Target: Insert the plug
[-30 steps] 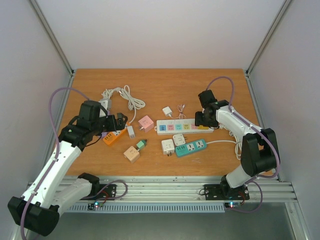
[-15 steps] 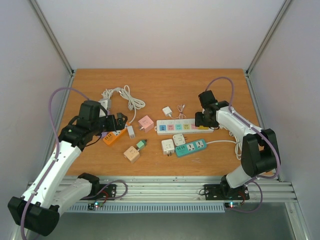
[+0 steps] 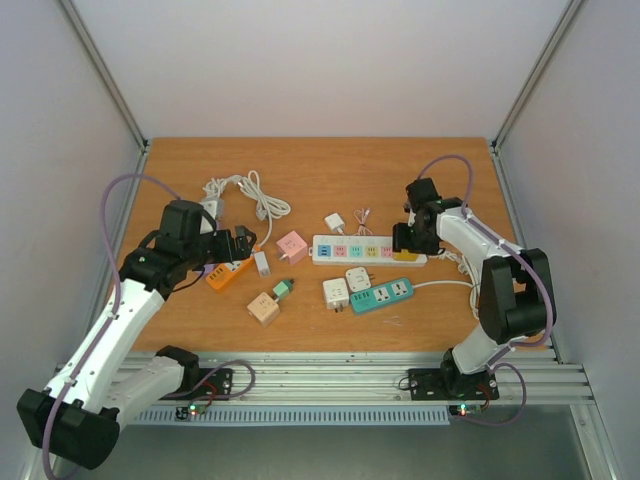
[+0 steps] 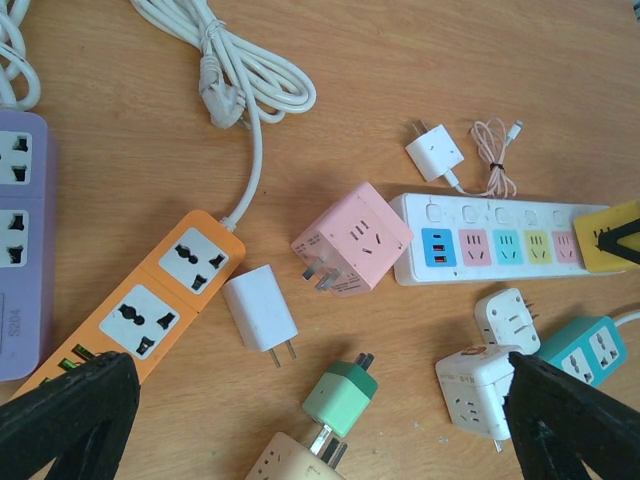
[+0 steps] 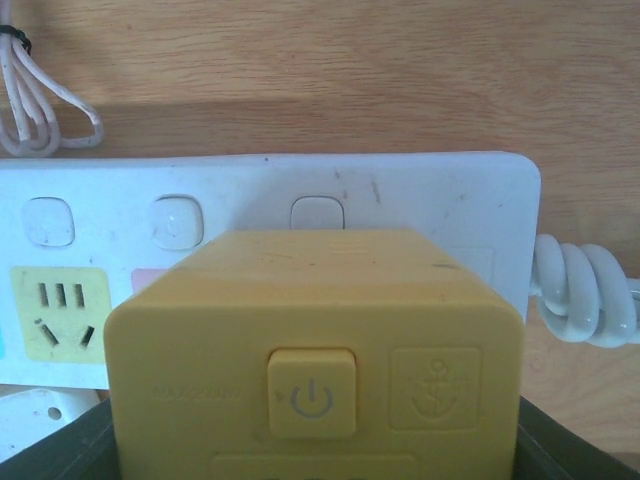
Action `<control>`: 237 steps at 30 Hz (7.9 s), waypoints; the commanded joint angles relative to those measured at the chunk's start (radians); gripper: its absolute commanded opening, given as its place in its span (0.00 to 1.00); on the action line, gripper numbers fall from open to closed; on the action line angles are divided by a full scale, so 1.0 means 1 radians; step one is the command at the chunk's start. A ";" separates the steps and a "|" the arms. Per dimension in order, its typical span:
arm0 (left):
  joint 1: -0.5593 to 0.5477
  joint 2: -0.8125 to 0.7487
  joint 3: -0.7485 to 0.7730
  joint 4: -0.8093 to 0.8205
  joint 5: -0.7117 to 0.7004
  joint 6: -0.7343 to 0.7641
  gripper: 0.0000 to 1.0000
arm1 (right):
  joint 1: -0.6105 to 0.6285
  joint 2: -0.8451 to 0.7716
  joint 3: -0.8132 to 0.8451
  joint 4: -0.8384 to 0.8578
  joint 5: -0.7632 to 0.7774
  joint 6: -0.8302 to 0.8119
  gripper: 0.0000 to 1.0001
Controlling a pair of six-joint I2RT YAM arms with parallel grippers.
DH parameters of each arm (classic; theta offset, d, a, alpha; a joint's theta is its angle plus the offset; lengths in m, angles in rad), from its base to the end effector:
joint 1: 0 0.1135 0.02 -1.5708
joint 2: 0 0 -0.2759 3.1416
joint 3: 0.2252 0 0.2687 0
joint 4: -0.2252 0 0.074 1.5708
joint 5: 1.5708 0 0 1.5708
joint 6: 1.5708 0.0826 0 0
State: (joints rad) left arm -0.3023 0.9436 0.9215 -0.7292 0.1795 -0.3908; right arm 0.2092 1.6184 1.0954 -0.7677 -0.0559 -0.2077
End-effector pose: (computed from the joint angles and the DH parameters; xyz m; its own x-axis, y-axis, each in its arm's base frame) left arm 0.2197 -0.0840 0.2851 -0.7615 -0.1551 -0.6293 0.1378 0.9100 -0.3911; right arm 0.3250 0.0737 0.1599 -0.8740 -0.3960 -0.2816 -0.4115 0.9114 -0.0045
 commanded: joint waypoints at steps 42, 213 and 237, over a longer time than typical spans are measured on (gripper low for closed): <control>0.022 0.006 0.010 -0.010 -0.071 -0.004 0.99 | 0.389 -0.021 0.307 -0.181 0.311 0.105 0.98; -0.083 -0.392 -0.122 0.173 -0.208 0.083 0.99 | 0.469 -0.363 0.047 -0.149 0.256 0.270 0.30; -0.133 -0.392 -0.118 0.151 -0.299 0.099 0.99 | 0.422 -0.010 0.164 -0.131 0.309 0.194 0.31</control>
State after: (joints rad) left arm -0.4301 0.5388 0.8017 -0.5976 -0.0975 -0.3050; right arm 0.6453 1.5677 1.2068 -0.9115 0.1978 0.0311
